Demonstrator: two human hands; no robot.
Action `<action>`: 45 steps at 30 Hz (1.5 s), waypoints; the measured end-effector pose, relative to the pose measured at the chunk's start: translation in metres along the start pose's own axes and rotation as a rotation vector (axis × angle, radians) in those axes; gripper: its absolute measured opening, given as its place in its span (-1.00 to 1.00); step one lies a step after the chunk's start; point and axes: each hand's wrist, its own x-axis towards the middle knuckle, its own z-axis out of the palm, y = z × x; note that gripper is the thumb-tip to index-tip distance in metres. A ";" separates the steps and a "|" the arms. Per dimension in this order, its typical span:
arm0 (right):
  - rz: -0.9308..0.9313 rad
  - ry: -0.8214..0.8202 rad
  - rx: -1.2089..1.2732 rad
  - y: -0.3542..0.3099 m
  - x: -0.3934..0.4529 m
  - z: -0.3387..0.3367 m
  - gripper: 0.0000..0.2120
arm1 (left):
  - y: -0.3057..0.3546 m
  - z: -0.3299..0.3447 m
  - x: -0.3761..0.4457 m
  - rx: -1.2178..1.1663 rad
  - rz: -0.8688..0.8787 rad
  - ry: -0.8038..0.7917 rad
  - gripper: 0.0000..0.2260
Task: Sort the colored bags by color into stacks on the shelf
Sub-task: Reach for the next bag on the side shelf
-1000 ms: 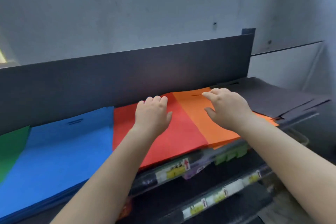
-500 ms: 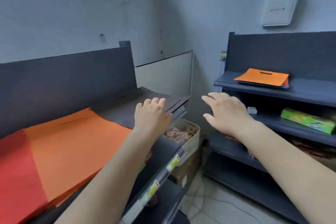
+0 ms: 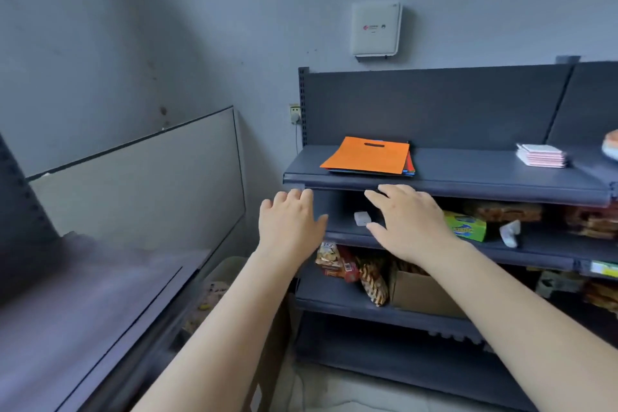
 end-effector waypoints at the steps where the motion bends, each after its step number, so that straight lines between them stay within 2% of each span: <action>1: 0.019 -0.004 0.000 0.008 0.012 0.005 -0.44 | 0.005 0.007 0.018 -0.004 0.014 -0.006 -0.61; 13: 0.159 -0.040 0.051 0.102 0.127 0.074 -0.47 | 0.047 0.098 0.175 0.002 0.151 -0.101 -0.62; 26: 0.126 -0.178 0.177 0.211 0.254 0.163 -0.51 | 0.069 0.208 0.312 0.001 0.042 -0.161 -0.57; 34: 0.249 -0.245 0.343 0.237 0.306 0.205 -0.48 | 0.064 0.262 0.363 -0.145 0.031 -0.248 -0.52; 36: 0.310 -0.236 0.386 0.240 0.311 0.215 -0.49 | 0.064 0.271 0.366 -0.188 0.052 -0.254 -0.51; 41: 0.480 -0.093 0.567 0.244 0.312 0.225 -0.53 | 0.063 0.277 0.370 -0.250 0.103 -0.217 -0.52; 45: 0.542 -0.009 0.660 0.242 0.322 0.227 -0.60 | 0.065 0.278 0.378 -0.302 0.143 -0.249 -0.51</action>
